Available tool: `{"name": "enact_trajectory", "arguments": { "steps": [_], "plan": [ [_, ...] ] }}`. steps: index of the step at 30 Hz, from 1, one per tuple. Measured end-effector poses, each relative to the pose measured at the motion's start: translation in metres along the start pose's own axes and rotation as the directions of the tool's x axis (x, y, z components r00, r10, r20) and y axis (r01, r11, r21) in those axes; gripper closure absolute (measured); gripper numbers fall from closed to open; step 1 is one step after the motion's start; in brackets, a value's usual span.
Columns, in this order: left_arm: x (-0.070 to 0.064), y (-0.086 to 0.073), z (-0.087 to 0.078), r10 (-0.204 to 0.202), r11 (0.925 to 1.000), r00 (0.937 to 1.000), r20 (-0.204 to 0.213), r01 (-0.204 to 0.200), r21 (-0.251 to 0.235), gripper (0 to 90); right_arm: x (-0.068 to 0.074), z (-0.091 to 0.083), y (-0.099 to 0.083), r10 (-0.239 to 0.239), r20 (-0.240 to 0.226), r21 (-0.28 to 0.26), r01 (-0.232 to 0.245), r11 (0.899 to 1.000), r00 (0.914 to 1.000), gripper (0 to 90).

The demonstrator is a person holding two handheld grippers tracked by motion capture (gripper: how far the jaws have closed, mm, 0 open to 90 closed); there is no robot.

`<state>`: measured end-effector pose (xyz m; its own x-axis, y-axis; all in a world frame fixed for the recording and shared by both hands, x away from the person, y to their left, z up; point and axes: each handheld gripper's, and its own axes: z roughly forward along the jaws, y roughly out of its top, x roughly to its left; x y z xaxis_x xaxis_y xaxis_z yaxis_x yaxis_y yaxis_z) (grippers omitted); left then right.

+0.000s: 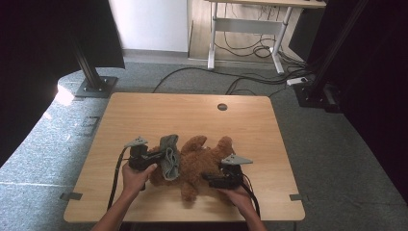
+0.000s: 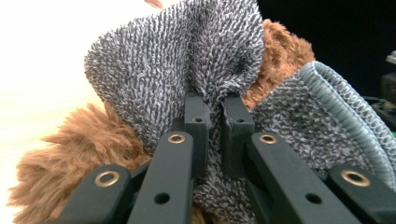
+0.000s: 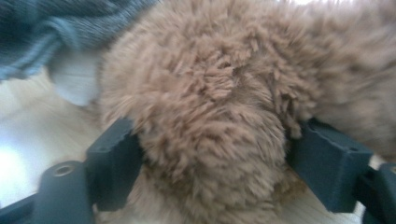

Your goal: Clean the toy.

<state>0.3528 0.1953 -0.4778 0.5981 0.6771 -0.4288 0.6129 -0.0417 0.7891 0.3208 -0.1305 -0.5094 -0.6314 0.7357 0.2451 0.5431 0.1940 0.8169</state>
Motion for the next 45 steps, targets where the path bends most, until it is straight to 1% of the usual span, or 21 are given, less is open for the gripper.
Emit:
{"name": "enact_trajectory", "arguments": {
  "steps": [2, 5, 7, 9, 12, 13, 16, 18, 20, 23, 24, 25, 27, 28, 30, 31, 34, 36, 40, 42, 45],
  "plan": [
    [0.000, 0.000, 0.000, 0.000, 1.0000, 1.0000, -0.002, 0.000, -0.001, 82.7, -0.001, 0.005, 0.002, 0.015, 0.007, 0.019, -0.015, 1.000, 0.9999, 24.4],
    [0.000, -0.002, -0.002, 0.001, 1.0000, 1.0000, 0.002, -0.001, -0.001, 82.8, 0.001, 0.008, 0.001, -0.023, 0.020, 0.033, 0.022, 0.999, 0.9995, 35.6],
    [-0.001, -0.004, -0.003, 0.001, 1.0000, 1.0000, 0.006, -0.001, -0.004, 82.9, 0.002, 0.009, -0.002, -0.038, 0.020, 0.020, 0.037, 0.999, 0.9991, 43.8],
    [-0.002, -0.006, -0.005, -0.002, 1.0000, 0.9999, 0.014, 0.002, -0.008, 82.9, 0.001, 0.007, -0.006, -0.036, 0.001, 0.000, 0.036, 0.999, 0.9994, 51.0],
    [-0.006, -0.008, -0.011, 0.007, 1.0000, 0.9997, 0.024, -0.007, -0.002, 82.9, 0.002, 0.004, -0.011, -0.061, -0.011, -0.018, 0.060, 0.998, 0.9981, 55.9],
    [-0.007, -0.009, -0.014, 0.015, 0.9999, 0.9996, 0.024, -0.015, -0.001, 82.8, 0.003, 0.002, -0.014, -0.083, -0.011, -0.024, 0.083, 0.996, 0.9965, 56.7],
    [-0.009, -0.013, -0.023, 0.023, 0.9997, 0.9991, 0.037, -0.023, 0.000, 82.9, 0.006, -0.002, -0.021, -0.139, -0.018, -0.045, 0.139, 0.989, 0.9901, 58.0],
    [-0.008, -0.015, -0.028, 0.014, 0.9999, 0.9985, 0.052, -0.014, 0.000, 82.8, 0.007, -0.004, -0.026, -0.152, -0.021, -0.053, 0.151, 0.987, 0.9881, 58.4],
    [-0.007, -0.016, -0.035, 0.014, 0.9999, 0.9985, 0.053, -0.014, -0.002, 82.8, 0.007, -0.005, -0.029, -0.163, -0.023, -0.057, 0.161, 0.985, 0.9864, 58.7],
    [-0.002, -0.013, -0.046, 0.019, 0.9998, 0.9997, 0.017, -0.019, -0.011, 82.6, 0.006, -0.005, -0.029, -0.160, -0.019, -0.059, 0.159, 0.986, 0.9869, 59.0],
    [0.003, -0.012, -0.052, 0.009, 0.9999, 0.9999, -0.010, -0.009, -0.014, 82.6, 0.006, -0.005, -0.029, -0.156, -0.018, -0.061, 0.155, 0.986, 0.9875, 59.0],
    [0.007, -0.012, -0.055, 0.004, 0.9999, 0.9998, -0.021, -0.004, -0.011, 82.7, 0.004, -0.004, -0.029, -0.149, -0.021, -0.063, 0.147, 0.987, 0.9887, 59.0],
    [0.017, -0.015, -0.058, -0.004, 0.9999, 0.9974, -0.072, 0.005, 0.015, 83.0, 0.002, -0.004, -0.029, -0.141, -0.025, -0.067, 0.139, 0.988, 0.9897, 59.0],
    [0.025, -0.020, -0.056, -0.015, 0.9990, 0.9957, -0.092, 0.019, 0.041, 83.0, 0.001, -0.004, -0.029, -0.137, -0.028, -0.066, 0.135, 0.989, 0.9901, 59.0],
    [0.035, -0.029, -0.054, -0.066, 0.9966, 0.9947, -0.080, 0.069, 0.045, 83.2, 0.001, -0.004, -0.029, -0.138, -0.029, -0.068, 0.136, 0.988, 0.9900, 59.0],
    [0.040, -0.035, -0.053, -0.084, 0.9951, 0.9930, -0.084, 0.088, 0.046, 83.1, 0.001, -0.004, -0.029, -0.139, -0.030, -0.068, 0.137, 0.988, 0.9899, 59.0],
    [0.046, -0.039, -0.053, -0.098, 0.9938, 0.9912, -0.089, 0.103, 0.044, 83.3, 0.001, -0.004, -0.029, -0.137, -0.028, -0.071, 0.135, 0.988, 0.9902, 58.9],
    [0.048, -0.038, -0.056, -0.099, 0.9938, 0.9906, -0.095, 0.103, 0.041, 83.4, 0.001, -0.004, -0.029, -0.137, -0.028, -0.072, 0.135, 0.988, 0.9901, 58.9],
    [0.047, -0.029, -0.066, -0.091, 0.9956, 0.9914, -0.094, 0.093, 0.014, 83.4, 0.000, -0.004, -0.029, -0.135, -0.033, -0.073, 0.132, 0.989, 0.9903, 58.7],
    [0.043, -0.023, -0.074, -0.081, 0.9966, 0.9926, -0.090, 0.080, -0.017, 83.4, 0.000, -0.004, -0.029, -0.134, -0.035, -0.072, 0.131, 0.989, 0.9904, 58.7],
    [0.035, -0.009, -0.089, -0.052, 0.9958, 0.9930, -0.106, 0.044, -0.080, 83.7, 0.000, -0.004, -0.029, -0.134, -0.035, -0.073, 0.131, 0.989, 0.9904, 58.6]
  ]
}}
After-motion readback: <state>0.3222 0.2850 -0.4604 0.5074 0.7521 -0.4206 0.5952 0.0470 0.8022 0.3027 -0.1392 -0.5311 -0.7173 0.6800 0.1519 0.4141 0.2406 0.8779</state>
